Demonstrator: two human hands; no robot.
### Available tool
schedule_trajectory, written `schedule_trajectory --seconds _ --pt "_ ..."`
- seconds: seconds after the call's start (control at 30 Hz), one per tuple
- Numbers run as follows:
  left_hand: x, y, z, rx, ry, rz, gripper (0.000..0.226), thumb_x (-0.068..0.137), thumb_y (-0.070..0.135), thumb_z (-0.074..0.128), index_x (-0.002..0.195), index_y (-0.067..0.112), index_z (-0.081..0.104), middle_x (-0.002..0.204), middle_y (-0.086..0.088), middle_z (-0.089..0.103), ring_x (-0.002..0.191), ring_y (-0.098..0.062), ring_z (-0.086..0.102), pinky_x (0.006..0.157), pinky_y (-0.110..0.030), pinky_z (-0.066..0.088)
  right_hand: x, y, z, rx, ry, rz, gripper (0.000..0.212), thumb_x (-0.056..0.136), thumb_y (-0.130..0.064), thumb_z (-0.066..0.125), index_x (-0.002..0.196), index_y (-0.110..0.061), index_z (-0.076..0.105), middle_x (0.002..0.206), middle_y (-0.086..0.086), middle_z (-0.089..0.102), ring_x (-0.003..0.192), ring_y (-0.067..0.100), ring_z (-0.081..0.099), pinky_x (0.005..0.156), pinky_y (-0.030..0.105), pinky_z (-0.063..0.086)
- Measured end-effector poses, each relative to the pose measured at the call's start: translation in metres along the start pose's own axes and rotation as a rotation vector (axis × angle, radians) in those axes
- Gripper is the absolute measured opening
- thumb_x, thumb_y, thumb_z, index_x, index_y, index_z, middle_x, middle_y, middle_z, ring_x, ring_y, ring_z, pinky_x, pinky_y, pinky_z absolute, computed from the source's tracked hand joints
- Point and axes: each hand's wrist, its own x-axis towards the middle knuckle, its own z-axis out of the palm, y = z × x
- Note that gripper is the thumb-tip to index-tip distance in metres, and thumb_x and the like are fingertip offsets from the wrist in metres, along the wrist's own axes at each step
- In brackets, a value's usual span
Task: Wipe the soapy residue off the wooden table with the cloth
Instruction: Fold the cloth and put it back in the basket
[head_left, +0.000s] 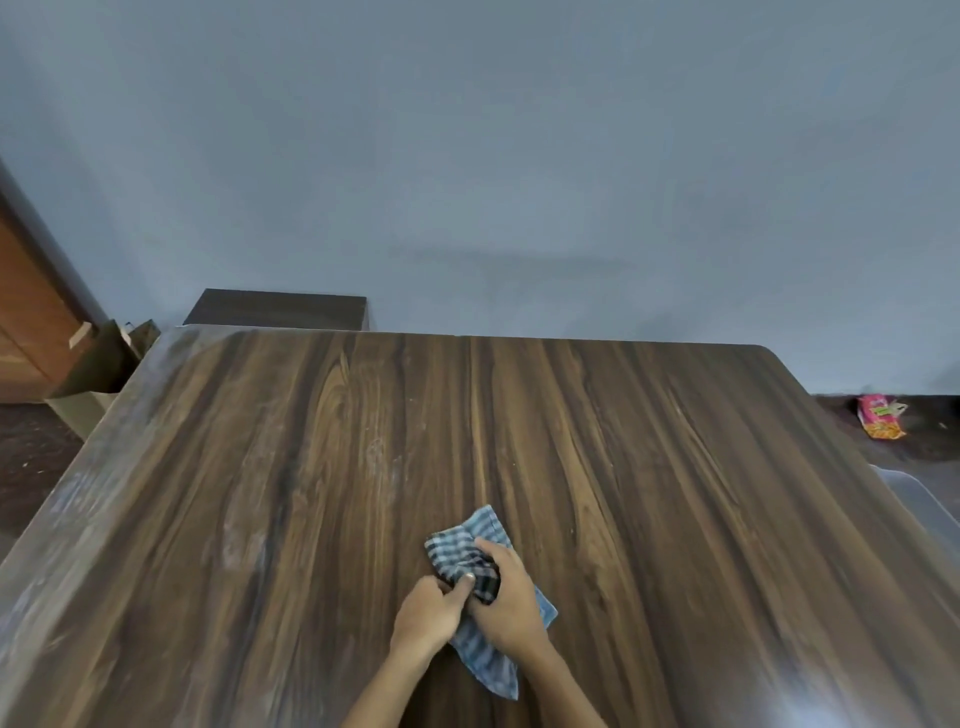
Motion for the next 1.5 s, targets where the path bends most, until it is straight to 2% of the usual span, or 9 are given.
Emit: schedule_trajectory --seconds 0.13,0.27,0.33,0.57,0.83,1.03,1.13,1.33,1.5 --pt "-0.004 0.007 -0.004 -0.265 -0.028 -0.012 0.032 0.087 0.044 0.056 0.072 0.016 0.055 0.066 0.002 0.057 0.061 -0.013 0.054 0.053 -0.026 0.037 0.002 -0.002 -0.027 0.063 -0.228 0.045 0.06 0.079 -0.017 0.072 0.129 -0.023 0.042 0.116 -0.011 0.049 0.11 0.001 0.047 0.077 0.0 0.036" --pt "-0.007 0.016 -0.01 -0.389 -0.139 0.18 0.028 0.092 0.027 0.053 0.068 0.016 0.045 0.075 0.0 0.056 0.063 -0.007 0.053 0.053 -0.019 0.038 0.007 -0.015 -0.044 0.181 -0.184 0.008 0.022 0.087 -0.03 0.066 0.102 -0.016 0.06 0.089 -0.01 0.059 0.082 0.002 0.056 0.07 0.009 0.045" --pt "-0.008 0.016 -0.017 -0.445 -0.175 0.28 0.03 0.093 0.024 0.054 0.067 0.012 0.042 0.071 0.0 0.052 0.061 -0.008 0.051 0.058 -0.019 0.039 0.008 -0.018 -0.051 0.237 -0.184 -0.037 0.03 0.084 -0.036 0.068 0.094 -0.008 0.064 0.082 -0.002 0.062 0.077 0.008 0.058 0.07 0.019 0.048" --pt "-0.022 0.034 -0.057 -0.513 -0.281 0.578 0.051 0.075 0.054 0.067 0.075 0.008 0.044 0.065 -0.002 0.045 0.06 -0.012 0.044 0.058 -0.023 0.04 0.019 -0.048 -0.1 0.165 -0.306 -0.237 0.04 0.081 -0.04 0.07 0.089 -0.007 0.05 0.089 0.004 0.063 0.081 0.014 0.062 0.077 0.036 0.053" --pt "-0.06 0.103 -0.116 -0.641 -0.372 0.702 0.065 0.056 0.055 0.081 0.084 0.005 0.05 0.086 -0.012 0.063 0.081 -0.022 0.063 0.073 -0.033 0.054 0.035 -0.143 -0.179 -0.078 -0.498 -0.254 0.058 0.068 -0.04 0.078 0.113 -0.015 0.052 0.1 0.001 0.067 0.085 0.006 0.066 0.075 0.022 0.053" --pt "-0.086 0.138 -0.138 -0.745 -0.419 0.649 0.058 0.082 0.048 0.059 0.122 0.007 0.055 0.12 -0.015 0.063 0.111 -0.028 0.06 0.094 -0.039 0.049 0.041 -0.206 -0.226 -0.277 -0.667 -0.259 0.034 0.079 -0.029 0.07 0.109 -0.013 0.067 0.104 -0.004 0.07 0.094 0.009 0.066 0.087 0.022 0.05" --pt "-0.096 0.153 -0.142 -0.84 -0.467 0.556 0.055 0.087 0.048 0.046 0.124 0.009 0.056 0.124 -0.015 0.061 0.114 -0.028 0.058 0.102 -0.042 0.041 0.044 -0.22 -0.232 -0.029 -0.57 -0.315 0.019 0.082 -0.024 0.066 0.094 -0.01 0.069 0.089 0.0 0.072 0.083 0.011 0.068 0.081 0.026 0.053" --pt "-0.117 0.186 -0.152 -1.063 -0.565 0.826 0.073 0.068 0.032 0.08 0.128 0.005 0.049 0.129 -0.02 0.055 0.119 -0.032 0.053 0.099 -0.048 0.044 0.045 -0.23 -0.205 0.937 -0.635 -0.202 0.06 0.065 -0.031 0.084 0.112 0.001 0.065 0.118 0.022 0.062 0.109 0.032 0.06 0.103 0.045 0.042" --pt "-0.122 0.206 -0.156 -0.91 -0.307 0.851 0.044 0.084 -0.001 0.061 0.119 0.016 0.042 0.1 -0.016 0.065 0.083 -0.023 0.068 0.072 -0.036 0.057 0.036 -0.226 -0.198 0.954 -0.697 -0.082 0.071 0.076 -0.052 0.063 0.122 0.002 0.057 0.122 0.023 0.059 0.11 0.032 0.06 0.097 0.043 0.048"
